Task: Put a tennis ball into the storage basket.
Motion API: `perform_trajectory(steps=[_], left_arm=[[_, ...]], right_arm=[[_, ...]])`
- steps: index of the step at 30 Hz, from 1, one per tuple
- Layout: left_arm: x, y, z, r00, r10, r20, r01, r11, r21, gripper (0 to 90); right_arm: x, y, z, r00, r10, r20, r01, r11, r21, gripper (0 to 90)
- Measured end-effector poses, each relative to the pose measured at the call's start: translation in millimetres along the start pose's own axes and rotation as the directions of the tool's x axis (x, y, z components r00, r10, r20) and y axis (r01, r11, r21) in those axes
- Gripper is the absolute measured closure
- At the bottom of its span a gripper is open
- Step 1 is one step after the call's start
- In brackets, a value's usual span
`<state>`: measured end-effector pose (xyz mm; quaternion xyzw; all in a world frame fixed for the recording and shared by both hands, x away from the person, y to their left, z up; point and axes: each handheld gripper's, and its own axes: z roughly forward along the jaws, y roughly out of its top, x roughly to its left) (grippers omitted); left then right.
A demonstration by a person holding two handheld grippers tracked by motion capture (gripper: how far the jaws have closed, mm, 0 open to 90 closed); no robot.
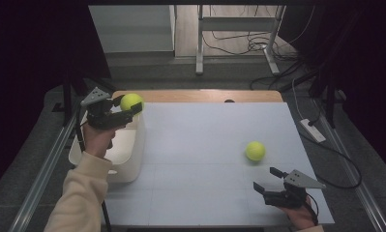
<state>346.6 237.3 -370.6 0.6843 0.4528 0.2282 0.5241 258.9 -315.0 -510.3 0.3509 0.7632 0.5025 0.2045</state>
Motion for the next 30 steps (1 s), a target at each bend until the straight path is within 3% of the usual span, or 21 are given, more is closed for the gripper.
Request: perform_trajectory(steps=[30], left_arm=[[33.7, -1.3, -8.4, 0.9926, -0.027, -0.119, 0.036, 0.997, 0.068, 27.5]], right_arm=[[-0.1, 1.2, 0.5, 1.0, -0.002, 0.006, 0.002, 1.0, 0.0, 12.8]])
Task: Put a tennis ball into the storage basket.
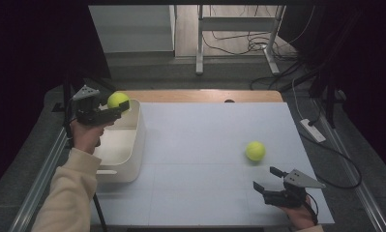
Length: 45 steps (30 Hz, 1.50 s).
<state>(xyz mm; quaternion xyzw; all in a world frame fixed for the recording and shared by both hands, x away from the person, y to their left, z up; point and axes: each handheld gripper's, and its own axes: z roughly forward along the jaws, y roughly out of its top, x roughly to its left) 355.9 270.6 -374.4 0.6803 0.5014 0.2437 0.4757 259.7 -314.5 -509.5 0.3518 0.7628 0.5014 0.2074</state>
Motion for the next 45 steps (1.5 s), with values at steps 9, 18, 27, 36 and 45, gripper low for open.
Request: perform_trajectory(steps=[9, 18, 27, 36, 45], left_arm=[[11.0, 0.5, -4.6, 0.999, -0.006, -0.044, 0.007, 0.9997, 0.022, 27.5], [23.2, -2.1, 0.8, 0.9971, -0.023, -0.073, 0.028, 0.9977, 0.063, 27.4], [30.7, -2.9, 11.8, 0.9945, -0.035, -0.099, 0.046, 0.9924, 0.114, 27.4], [33.5, -5.5, 17.9, 0.9933, -0.041, -0.108, 0.058, 0.9859, 0.157, 27.4], [34.3, -11.0, 27.2, 0.9951, -0.024, -0.096, 0.047, 0.9703, 0.237, 27.3]], right_arm=[[-0.7, 0.2, -0.5, 1.0, 0.004, 0.003, -0.004, 1.0, -0.003, 12.8], [-0.6, 0.4, 0.3, 1.0, 0.006, 0.001, -0.006, 1.0, -0.001, 12.8], [-0.7, 0.1, 0.3, 1.0, 0.004, 0.004, -0.004, 1.0, 0.0, 12.8], [-0.9, 0.0, -0.2, 1.0, 0.004, 0.006, -0.004, 1.0, 0.0, 12.8], [-1.4, -0.2, -0.1, 1.0, 0.002, 0.004, -0.002, 1.0, 0.002, 12.8]])
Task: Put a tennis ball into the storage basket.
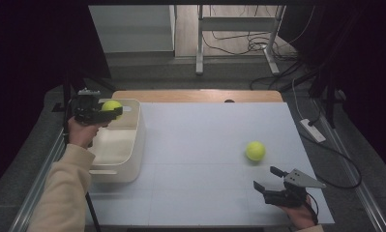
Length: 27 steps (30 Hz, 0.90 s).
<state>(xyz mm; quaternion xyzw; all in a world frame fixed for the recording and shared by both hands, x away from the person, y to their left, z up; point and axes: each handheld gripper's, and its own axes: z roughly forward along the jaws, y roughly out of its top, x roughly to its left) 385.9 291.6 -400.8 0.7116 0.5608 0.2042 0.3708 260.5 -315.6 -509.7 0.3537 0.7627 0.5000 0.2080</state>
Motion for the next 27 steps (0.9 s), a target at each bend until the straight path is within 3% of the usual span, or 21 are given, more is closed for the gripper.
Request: perform_trajectory(steps=[9, 23, 27], left_arm=[[0.5, -0.8, 2.8, 1.0, 0.003, -0.005, -0.003, 0.9998, 0.02, 27.1], [-0.1, -0.6, 1.7, 0.9999, -0.001, -0.013, 0.001, 1.0, 0.008, 26.7], [-1.7, 1.3, -3.0, 0.9995, -0.01, -0.031, 0.009, 0.9991, -0.042, 14.5]], right_arm=[[0.0, -0.2, 0.0, 1.0, 0.0, 0.0, 0.0, 1.0, 0.001, 12.7], [-0.1, -0.4, 0.2, 1.0, 0.002, 0.001, -0.002, 1.0, -0.002, 12.8], [-0.1, -0.5, 0.4, 1.0, 0.002, -0.001, -0.002, 1.0, 0.0, 12.8]])
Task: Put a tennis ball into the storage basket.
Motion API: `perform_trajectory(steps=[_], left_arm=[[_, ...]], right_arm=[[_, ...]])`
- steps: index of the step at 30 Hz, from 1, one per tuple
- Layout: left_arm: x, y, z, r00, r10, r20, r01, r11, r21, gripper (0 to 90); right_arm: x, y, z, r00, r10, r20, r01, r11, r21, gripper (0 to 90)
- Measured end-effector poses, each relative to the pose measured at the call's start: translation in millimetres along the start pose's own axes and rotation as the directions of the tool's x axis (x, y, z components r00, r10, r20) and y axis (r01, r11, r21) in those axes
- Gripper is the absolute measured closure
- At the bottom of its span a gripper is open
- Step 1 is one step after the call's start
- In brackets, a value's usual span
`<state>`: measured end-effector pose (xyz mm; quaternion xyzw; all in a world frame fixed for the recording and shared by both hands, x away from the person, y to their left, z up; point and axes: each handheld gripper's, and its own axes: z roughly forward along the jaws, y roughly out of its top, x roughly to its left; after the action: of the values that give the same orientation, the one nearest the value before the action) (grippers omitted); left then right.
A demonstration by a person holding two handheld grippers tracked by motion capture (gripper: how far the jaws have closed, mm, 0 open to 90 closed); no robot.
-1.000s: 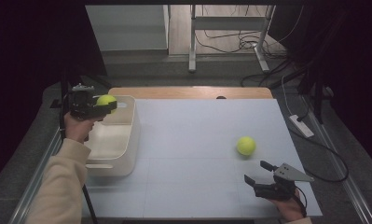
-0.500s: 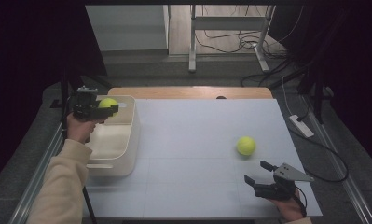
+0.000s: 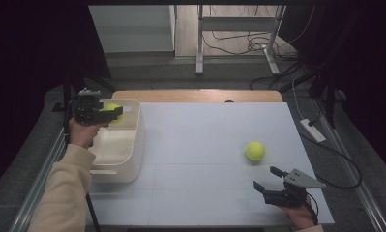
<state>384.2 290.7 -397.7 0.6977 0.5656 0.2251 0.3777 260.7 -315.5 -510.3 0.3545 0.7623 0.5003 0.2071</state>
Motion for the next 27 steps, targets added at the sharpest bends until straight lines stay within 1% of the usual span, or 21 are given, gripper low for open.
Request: perform_trajectory(steps=[2, 5, 7, 8, 11, 14, 19, 20, 21, 22, 23, 24, 25, 27], left_arm=[[-1.8, 1.2, -2.4, 1.0, 0.003, 0.006, -0.003, 1.0, -0.006, 11.8], [-3.8, 1.9, -5.0, 0.9998, 0.009, 0.018, -0.009, 0.9998, -0.018, 10.5], [-5.7, 2.2, -8.0, 0.9993, 0.011, 0.036, -0.01, 0.9994, -0.034, 10.5], [-7.2, 2.4, -9.7, 0.9986, 0.011, 0.051, -0.009, 0.999, -0.044, 10.5], [-8.9, 2.4, -11.9, 0.9979, 0.015, 0.063, -0.011, 0.9986, -0.052, 10.6], [-12.7, 2.2, -17.8, 0.9954, 0.021, 0.093, -0.014, 0.9971, -0.075, 10.9], [-20.0, 0.8, -25.2, 0.9889, 0.038, 0.144, -0.023, 0.9942, -0.105, 11.7], [-22.8, 0.1, -26.6, 0.9861, 0.04, 0.161, -0.022, 0.9935, -0.112, 11.8], [-25.5, -0.7, -27.9, 0.9833, 0.05, 0.175, -0.029, 0.9925, -0.118, 12.1], [-28.5, -1.2, -28.7, 0.9811, 0.061, 0.184, -0.038, 0.9916, -0.124, 12.2], [-28.5, -1.2, -28.7, 0.9811, 0.061, 0.184, -0.038, 0.9916, -0.124, 12.2], [-30.9, -1.6, -29.1, 0.9791, 0.068, 0.192, -0.044, 0.9909, -0.127, 12.2], [-34.3, -1.7, -29.5, 0.9755, 0.081, 0.205, -0.054, 0.99, -0.13, 12.3], [-38.1, -1.6, -29.3, 0.9707, 0.094, 0.221, -0.065, 0.9886, -0.136, 12.3]], right_arm=[[0.0, 0.1, -0.1, 1.0, -0.001, 0.001, 0.001, 1.0, -0.001, 12.8], [0.0, 0.1, -0.4, 1.0, 0.0, 0.0, 0.0, 1.0, -0.001, 12.8], [0.1, 0.1, -0.3, 1.0, -0.002, 0.001, 0.002, 1.0, -0.001, 12.7], [0.1, 0.2, -0.3, 1.0, -0.001, 0.001, 0.001, 1.0, -0.002, 12.7], [-0.1, 0.3, -0.1, 1.0, 0.001, 0.001, -0.001, 1.0, -0.002, 12.7], [-0.4, 0.5, 0.2, 1.0, 0.003, 0.001, -0.003, 1.0, -0.003, 12.8], [-1.5, 1.5, 0.8, 1.0, 0.01, -0.001, -0.01, 1.0, -0.003, 12.7], [-1.6, 1.7, 1.1, 0.9999, 0.011, -0.001, -0.012, 1.0, -0.003, 12.8], [-1.8, 1.9, 2.0, 0.9999, 0.015, -0.001, -0.015, 1.0, -0.006, 12.7], [-2.4, 2.3, 2.6, 0.9999, 0.016, -0.002, -0.016, 1.0, -0.006, 12.7], [-2.4, 2.3, 2.6, 0.9999, 0.016, -0.002, -0.016, 1.0, -0.006, 12.7], [-2.7, 2.6, 3.7, 0.9998, 0.019, -0.003, -0.019, 1.0, -0.007, 12.7], [-3.2, 2.9, 4.4, 0.9998, 0.021, -0.004, -0.021, 1.0, -0.008, 12.7], [-4.6, 4.1, 5.8, 0.9998, 0.022, 0.001, -0.022, 1.0, -0.01, 12.7]])
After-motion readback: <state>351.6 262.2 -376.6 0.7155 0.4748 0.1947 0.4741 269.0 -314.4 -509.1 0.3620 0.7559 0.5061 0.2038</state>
